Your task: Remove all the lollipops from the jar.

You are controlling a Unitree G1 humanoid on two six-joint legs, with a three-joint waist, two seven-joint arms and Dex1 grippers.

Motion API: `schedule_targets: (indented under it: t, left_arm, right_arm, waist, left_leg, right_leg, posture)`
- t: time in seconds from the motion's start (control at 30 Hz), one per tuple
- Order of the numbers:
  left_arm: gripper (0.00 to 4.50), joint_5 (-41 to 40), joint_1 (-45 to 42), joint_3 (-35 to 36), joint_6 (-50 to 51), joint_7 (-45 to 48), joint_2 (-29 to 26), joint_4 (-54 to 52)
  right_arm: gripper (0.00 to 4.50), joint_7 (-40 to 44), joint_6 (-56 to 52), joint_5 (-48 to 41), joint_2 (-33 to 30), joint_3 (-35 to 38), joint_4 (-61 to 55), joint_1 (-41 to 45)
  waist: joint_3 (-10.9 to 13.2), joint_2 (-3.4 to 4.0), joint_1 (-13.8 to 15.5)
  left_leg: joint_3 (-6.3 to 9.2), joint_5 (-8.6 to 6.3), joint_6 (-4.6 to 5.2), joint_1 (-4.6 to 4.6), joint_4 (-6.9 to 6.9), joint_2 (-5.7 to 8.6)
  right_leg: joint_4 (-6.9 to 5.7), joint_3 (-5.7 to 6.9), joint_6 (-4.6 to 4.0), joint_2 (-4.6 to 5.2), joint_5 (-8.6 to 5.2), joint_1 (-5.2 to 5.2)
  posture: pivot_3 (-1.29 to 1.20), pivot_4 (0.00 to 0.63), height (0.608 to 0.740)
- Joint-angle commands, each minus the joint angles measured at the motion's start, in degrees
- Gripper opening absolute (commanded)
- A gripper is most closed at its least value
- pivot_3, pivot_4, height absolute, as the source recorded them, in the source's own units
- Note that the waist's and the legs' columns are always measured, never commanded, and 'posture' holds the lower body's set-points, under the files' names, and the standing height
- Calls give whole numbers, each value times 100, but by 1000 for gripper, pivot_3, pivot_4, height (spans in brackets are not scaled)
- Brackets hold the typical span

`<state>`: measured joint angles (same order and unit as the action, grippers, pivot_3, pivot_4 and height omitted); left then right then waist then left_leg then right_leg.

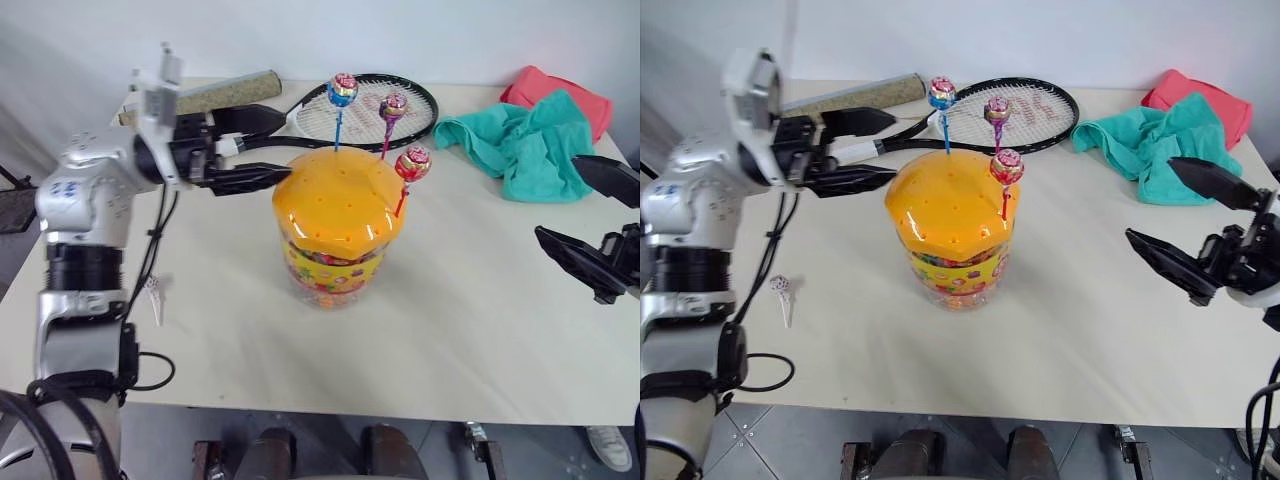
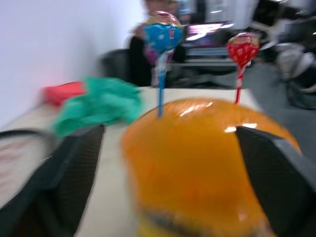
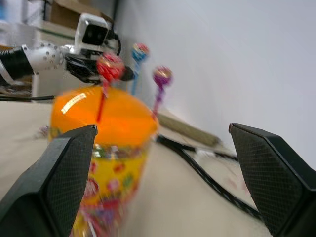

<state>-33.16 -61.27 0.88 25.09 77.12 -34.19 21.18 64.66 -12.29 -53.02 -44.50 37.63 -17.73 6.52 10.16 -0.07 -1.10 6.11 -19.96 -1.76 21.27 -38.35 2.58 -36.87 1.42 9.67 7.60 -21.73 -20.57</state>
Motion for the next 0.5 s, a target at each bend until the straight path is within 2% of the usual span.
schedule_targets:
  t: [0.03, 0.2, 0.3, 0.5]
  left_arm:
    - [4494, 134, -477, 2, -57, -40, 267, 419]
    - [4494, 102, -1006, 89, 207, -240, 781, 1010]
    - [3886, 269, -1089, -9, 81, -119, 845, 1160]
    - [2041, 337, -1129, 63, 166, -7, 733, 1279]
  right_arm:
    - [4500, -35, 155, -14, 34, 256, -193, -147]
    - [4500, -204, 225, 0, 232, 212, -398, -363]
    - [4500, -328, 223, -18, 331, 177, -573, -448]
    - [4500, -381, 208, -51, 335, 202, -644, -532]
  waist:
    - [3, -4, -53]
    - [7, -11, -42]
    - [7, -11, -44]
    - [7, -11, -39]
  left_leg:
    - [0, 0, 0, 0, -2, -2]
    - [-2, 0, 1, 2, -32, -4]
    - [-1, 0, 1, 2, -36, -4]
    - [0, 0, 1, 2, -36, -5]
  right_leg:
    - [-1, 1, 0, 0, 0, 0]
    - [-11, -1, 2, -1, 1, 3]
    - [-13, -2, 3, 0, 1, 2]
    - [-13, -2, 3, -1, 1, 1]
  posture:
    - [0, 150, 740]
    - [0, 150, 740]
    - [0, 150, 740]
    - [0, 150, 740]
